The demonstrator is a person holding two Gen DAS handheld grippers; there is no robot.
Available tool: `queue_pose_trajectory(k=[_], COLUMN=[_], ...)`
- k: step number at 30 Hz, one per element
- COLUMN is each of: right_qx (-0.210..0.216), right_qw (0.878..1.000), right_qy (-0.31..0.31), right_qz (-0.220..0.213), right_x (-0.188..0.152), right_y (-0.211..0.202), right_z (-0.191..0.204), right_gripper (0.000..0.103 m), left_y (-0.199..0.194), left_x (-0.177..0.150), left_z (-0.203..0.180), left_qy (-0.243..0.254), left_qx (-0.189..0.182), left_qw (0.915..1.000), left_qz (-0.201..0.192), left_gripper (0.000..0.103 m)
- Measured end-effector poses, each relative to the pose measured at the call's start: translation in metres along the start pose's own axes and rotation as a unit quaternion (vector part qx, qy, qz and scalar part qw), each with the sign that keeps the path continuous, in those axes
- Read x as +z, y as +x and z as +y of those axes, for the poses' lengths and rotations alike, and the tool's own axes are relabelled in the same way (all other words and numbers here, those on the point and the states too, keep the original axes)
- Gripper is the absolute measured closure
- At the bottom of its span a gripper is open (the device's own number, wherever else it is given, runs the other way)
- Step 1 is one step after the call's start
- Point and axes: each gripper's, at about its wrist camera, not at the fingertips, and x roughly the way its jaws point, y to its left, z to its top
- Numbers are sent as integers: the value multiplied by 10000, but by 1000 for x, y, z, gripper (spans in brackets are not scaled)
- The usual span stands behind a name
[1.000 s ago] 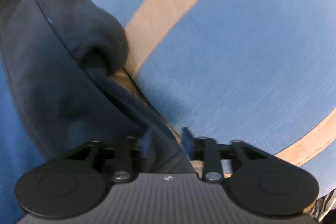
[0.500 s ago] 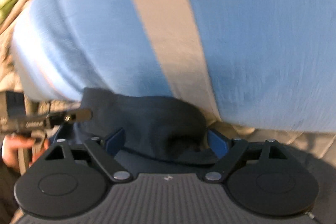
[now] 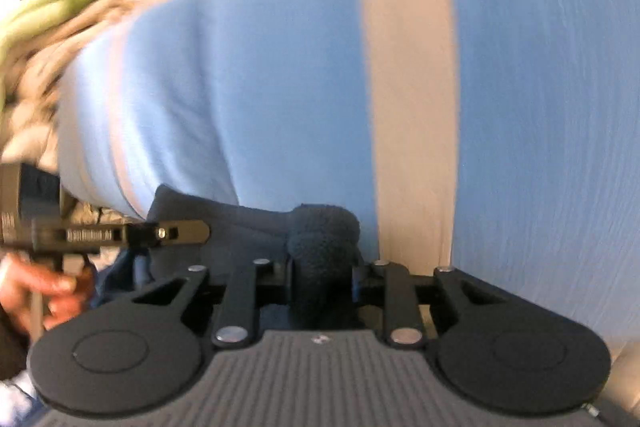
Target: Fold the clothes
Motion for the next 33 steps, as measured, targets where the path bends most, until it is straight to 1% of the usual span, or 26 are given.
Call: queue_pose_trajectory(k=[1,4,5,6,7,8,9,10,11,12,13,14,15,17,20,21,22,24,27,30,33], right_qx=[-120,-498,-674,-858,-1053,-1213,-1372,-1502,-1563,-1622,-1699,-1798,-1818,-1763,-1906,-1955,-2004,-2117,-2434,-2529,-2611], right_qw=[9991,9906,9866,9819,9769,9717,9659,9604,9564,9523,9478,9437,9426,9500,9571,9578,9582,9576,9545,9577,9580], right_qy=[-337,-1137,-1383,-1618,-1818,-1996,-2172,-2333,-2457,-2580,-2693,-2765,-2779,-2544,-2120,-2037,-1965,-1880,-1676,-1331,-1150], right_qz=[-222,-578,-536,-477,-392,-350,-308,-264,-212,-161,-146,-235,-349,-414,-511,-533,-548,-542,-397,-330,-294], right_x=[0,-3,-4,-6,-9,-13,-18,-21,-23,-24,-25,-25,-23,-14,2,6,9,14,13,15,21], right_y=[-5,-15,-11,-6,-1,5,10,14,15,15,15,10,4,-9,-24,-23,-23,-33,-45,-68,-94], right_z=[8,24,25,26,28,32,37,42,48,54,59,61,61,53,45,46,46,39,31,26,28], right_gripper=[77,76,75,72,60,56,52,48,39,24,15,1,0,0,0,0,0,0,0,0,0], left_y=[-2,16,21,23,29,37,44,50,53,55,55,52,49,40,17,7,-2,-14,-40,-55,-101], left_x=[0,-4,-5,0,0,-5,-10,-13,-16,-17,-15,-13,-10,-3,10,14,17,23,28,26,35], left_z=[-5,-22,-25,-22,-22,-27,-32,-36,-40,-43,-45,-47,-47,-47,-41,-39,-36,-36,-31,-41,-36], left_qy=[142,647,854,1107,1411,1704,1979,2140,2243,2268,2202,2097,1985,1750,1371,1243,1137,947,684,611,646], left_qx=[10,220,357,560,798,1064,1339,1458,1496,1456,1368,1367,1414,1478,1448,1407,1397,1476,1606,1687,1662], left_qw=[9997,9970,9951,9920,9867,9796,9710,9658,9629,9627,9652,9674,9690,9726,9794,9818,9833,9843,9845,9835,9839], left_qz=[-172,-360,-335,-237,-123,-43,19,80,140,222,340,395,409,407,314,285,259,179,145,217,113], left_gripper=[81,81,80,77,70,65,50,46,41,30,21,19,19,18,16,14,9,0,0,0,0])
